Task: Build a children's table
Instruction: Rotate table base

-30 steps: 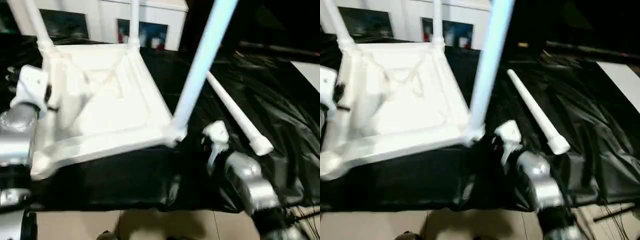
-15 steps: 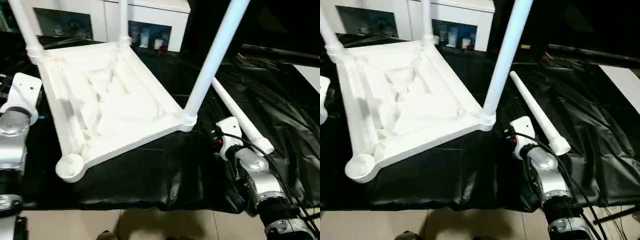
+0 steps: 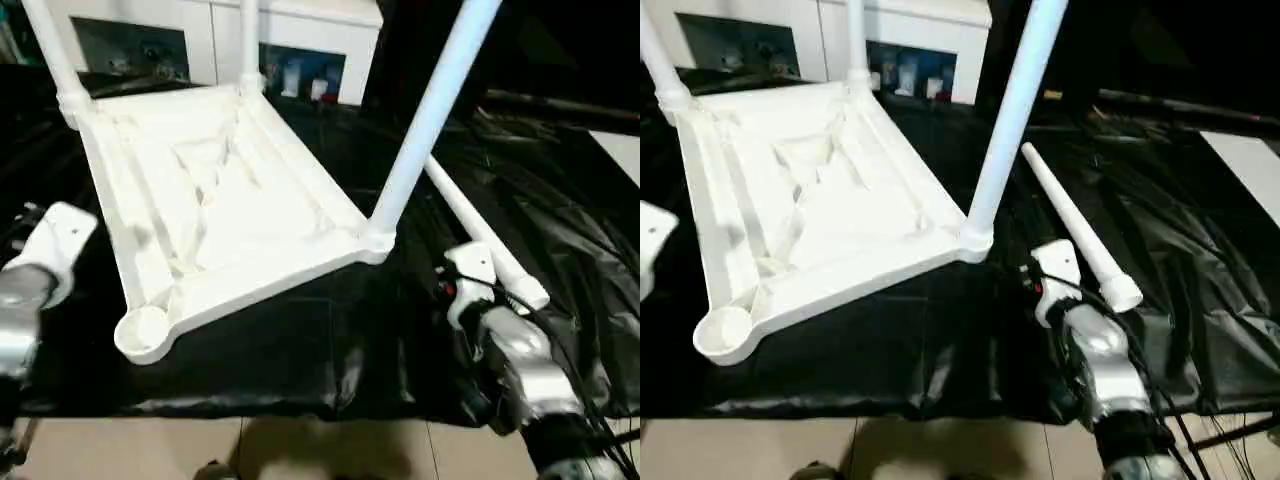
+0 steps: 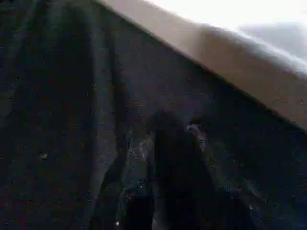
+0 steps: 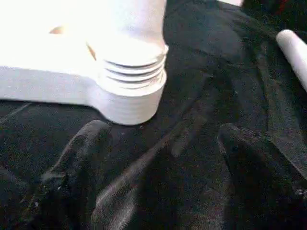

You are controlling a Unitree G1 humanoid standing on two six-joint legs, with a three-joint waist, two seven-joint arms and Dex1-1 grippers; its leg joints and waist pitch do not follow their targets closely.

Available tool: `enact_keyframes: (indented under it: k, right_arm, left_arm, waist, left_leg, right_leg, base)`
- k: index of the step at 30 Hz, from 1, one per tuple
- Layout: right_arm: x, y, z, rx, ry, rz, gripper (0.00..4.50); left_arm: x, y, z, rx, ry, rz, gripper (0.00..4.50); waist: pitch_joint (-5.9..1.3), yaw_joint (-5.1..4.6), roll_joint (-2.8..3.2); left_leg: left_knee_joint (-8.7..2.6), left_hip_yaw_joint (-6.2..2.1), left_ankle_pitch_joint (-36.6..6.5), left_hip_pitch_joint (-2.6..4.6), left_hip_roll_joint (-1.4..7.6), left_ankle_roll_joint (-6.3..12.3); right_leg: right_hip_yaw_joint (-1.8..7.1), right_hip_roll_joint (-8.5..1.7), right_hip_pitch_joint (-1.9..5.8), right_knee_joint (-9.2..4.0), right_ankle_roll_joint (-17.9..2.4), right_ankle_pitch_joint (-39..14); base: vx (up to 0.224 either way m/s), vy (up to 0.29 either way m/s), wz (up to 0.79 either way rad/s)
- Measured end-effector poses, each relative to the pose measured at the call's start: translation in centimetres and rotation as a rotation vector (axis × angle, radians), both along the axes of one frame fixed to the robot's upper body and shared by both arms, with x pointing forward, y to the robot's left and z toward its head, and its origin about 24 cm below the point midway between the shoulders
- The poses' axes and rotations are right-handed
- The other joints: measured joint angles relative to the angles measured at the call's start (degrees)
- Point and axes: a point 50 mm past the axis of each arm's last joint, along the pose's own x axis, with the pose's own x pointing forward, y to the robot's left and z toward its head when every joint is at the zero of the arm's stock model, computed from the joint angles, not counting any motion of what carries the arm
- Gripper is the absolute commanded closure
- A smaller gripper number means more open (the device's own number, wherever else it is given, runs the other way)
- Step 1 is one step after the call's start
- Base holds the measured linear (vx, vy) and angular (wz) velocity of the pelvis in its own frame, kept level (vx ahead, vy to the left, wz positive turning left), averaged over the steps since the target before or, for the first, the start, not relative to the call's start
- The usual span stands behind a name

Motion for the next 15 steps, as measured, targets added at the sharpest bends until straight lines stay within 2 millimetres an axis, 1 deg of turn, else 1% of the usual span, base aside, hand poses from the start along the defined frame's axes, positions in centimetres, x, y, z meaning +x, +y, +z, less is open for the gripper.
enact_keyframes:
  k: [5, 10, 15]
  right_arm:
    - [-0.1, -0.6, 0.0, -0.042, 0.005, 0.009, 0.67]
    - [0.0, -0.9, 0.0, -0.060, 0.006, -0.017, 0.67]
    - [0.0, -1.1, 0.1, -0.061, 0.010, -0.026, 0.67]
  left_arm:
    - [-0.5, -2.3, 0.0, -0.077, 0.068, -0.142, 3.20]
    - [-1.1, -5.1, -0.3, -0.145, 0.127, -0.289, 3.20]
    - [-1.1, -7.3, -0.2, -0.201, 0.142, -0.362, 3.20]
  waist:
    - [0.02, 0.00, 0.04]
    - [0.05, 0.11, 0.07]
    - [0.07, -0.15, 0.10]
  left_leg:
    - [0.01, 0.00, 0.00, 0.01, 0.00, 0.00]
    - [0.01, -0.01, 0.00, -0.02, -0.01, 0.00]
    - [0.01, -0.01, 0.01, 0.01, 0.00, 0.00]
  right_leg:
    - [0.00, 0.00, 0.03, 0.01, 0.00, 0.00]
    - [-0.01, 0.00, 0.04, 0.00, 0.00, 0.00]
    - [0.00, 0.01, 0.04, 0.03, 0.00, 0.00]
  base:
    - [0.000, 0.000, 0.00]
    - [0.000, 0.000, 0.00]
    - [0.000, 0.000, 0.00]
